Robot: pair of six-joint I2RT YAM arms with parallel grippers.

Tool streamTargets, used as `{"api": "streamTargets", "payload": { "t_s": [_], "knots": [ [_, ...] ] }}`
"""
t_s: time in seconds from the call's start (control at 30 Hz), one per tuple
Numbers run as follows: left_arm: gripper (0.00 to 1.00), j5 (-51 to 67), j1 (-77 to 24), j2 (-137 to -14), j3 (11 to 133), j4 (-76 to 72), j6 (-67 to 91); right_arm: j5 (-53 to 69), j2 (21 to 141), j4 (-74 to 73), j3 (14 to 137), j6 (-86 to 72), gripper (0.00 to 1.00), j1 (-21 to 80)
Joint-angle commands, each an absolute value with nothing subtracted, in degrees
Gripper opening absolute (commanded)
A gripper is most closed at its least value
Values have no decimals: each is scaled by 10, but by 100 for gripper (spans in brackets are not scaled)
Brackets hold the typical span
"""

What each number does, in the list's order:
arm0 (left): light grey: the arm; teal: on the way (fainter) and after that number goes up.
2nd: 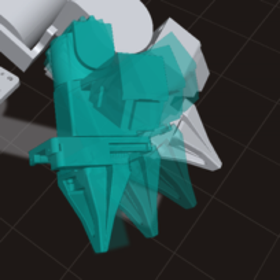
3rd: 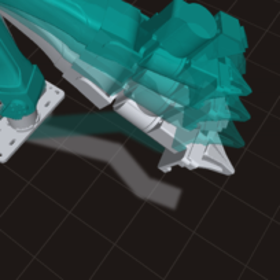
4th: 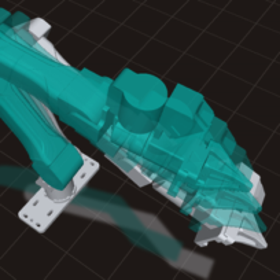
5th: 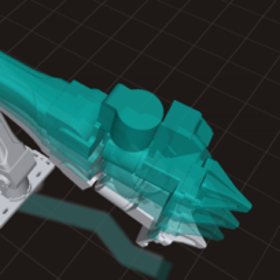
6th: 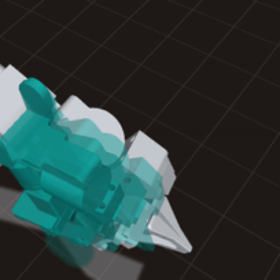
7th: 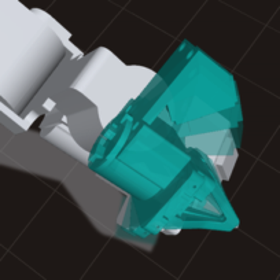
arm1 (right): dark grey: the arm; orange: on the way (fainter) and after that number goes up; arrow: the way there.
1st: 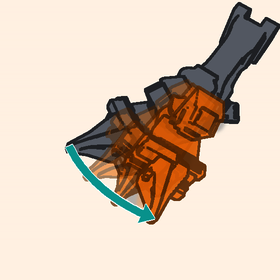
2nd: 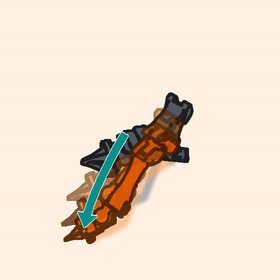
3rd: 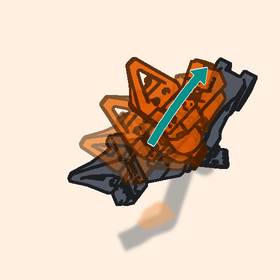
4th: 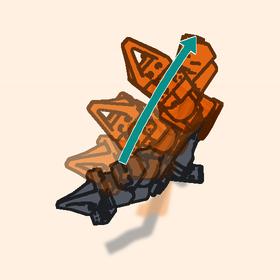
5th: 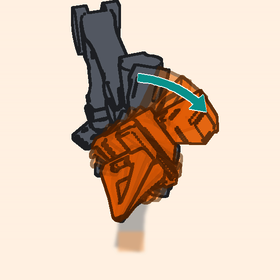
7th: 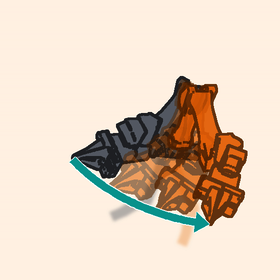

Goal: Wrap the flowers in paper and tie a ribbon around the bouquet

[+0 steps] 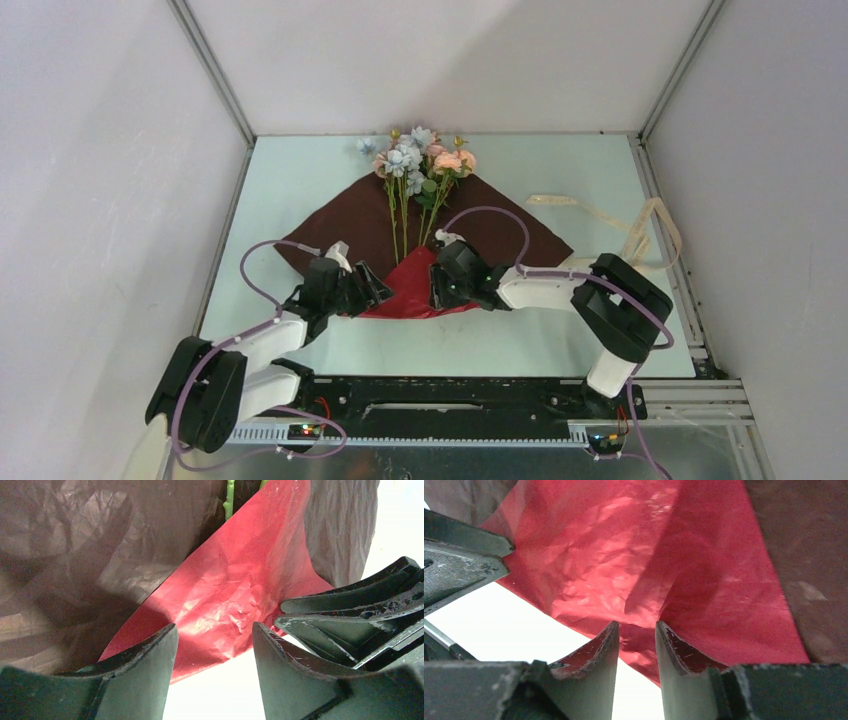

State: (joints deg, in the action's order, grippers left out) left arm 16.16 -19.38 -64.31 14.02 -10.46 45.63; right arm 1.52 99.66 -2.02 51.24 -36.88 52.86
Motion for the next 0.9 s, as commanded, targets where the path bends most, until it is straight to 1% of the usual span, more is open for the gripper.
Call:
{"api": "streamTargets", "payload": {
  "t_s": [0.0,0.2,0.37,0.63,0.77,0.87],
  "knots": [
    [66,112,-196,-665,137,-59,446,-45,968,-44,444,-407,36,516],
    [65,106,-196,-671,133,-43,454,-77,896,-68,359,-429,36,487],
    [65,94,-196,-663,132,-23,458,-112,831,-116,313,-438,36,469],
    [65,84,-196,-644,131,-4,458,-101,767,-113,213,-476,36,432],
    [65,86,-196,-634,129,-4,453,-114,713,-135,214,-475,36,425],
    [66,96,-196,-621,131,-4,444,-122,655,-172,243,-420,40,415]
  ]
}}
